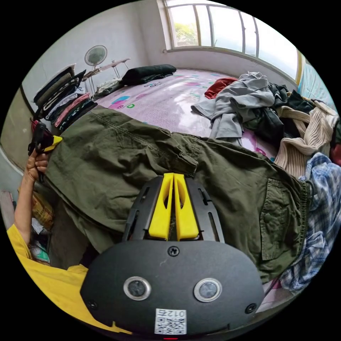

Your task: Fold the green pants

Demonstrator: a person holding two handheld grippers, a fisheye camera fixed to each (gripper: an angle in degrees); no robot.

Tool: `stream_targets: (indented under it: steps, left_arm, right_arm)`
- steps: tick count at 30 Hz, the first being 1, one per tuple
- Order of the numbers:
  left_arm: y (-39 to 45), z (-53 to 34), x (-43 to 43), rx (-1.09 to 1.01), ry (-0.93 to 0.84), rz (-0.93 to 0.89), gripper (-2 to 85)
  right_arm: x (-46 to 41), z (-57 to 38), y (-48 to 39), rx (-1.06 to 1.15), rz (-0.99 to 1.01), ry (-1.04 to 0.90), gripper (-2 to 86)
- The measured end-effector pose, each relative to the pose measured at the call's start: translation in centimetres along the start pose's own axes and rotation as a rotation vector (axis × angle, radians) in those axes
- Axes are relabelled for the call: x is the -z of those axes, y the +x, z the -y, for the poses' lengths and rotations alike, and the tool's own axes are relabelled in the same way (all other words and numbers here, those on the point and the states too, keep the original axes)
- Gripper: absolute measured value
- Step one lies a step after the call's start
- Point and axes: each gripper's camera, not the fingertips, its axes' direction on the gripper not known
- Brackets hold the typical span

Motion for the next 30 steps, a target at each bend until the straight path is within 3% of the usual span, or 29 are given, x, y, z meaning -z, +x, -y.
stream_targets:
  steps: [7, 17, 26, 30]
  left_arm:
    - [4.4, 0.3, 0.0, -0.066, 0.085, -0.088, 0.7]
    - [14.9, 3.0, -4.8, -0.203, 0.074, -0.149, 0.7]
    - [24.3, 6.7, -15.5, -0.256, 0.026, -0.248, 0.5]
    - [26.9, 8.1, -23.1, -0.208, 0.003, -0.298, 0.5]
  right_arm:
    - [5.9, -3.6, 4.6, -0.105, 0.067, 0.109, 0.7]
    - [6.9, -8.0, 9.8, -0.162, 0.187, 0.076, 0.7]
    - [9.0, -13.2, 18.4, -0.384, 0.455, 0.101, 0.6]
    - [12.8, -17.3, 20.6, -0.423, 0.427, 0.224, 0.6]
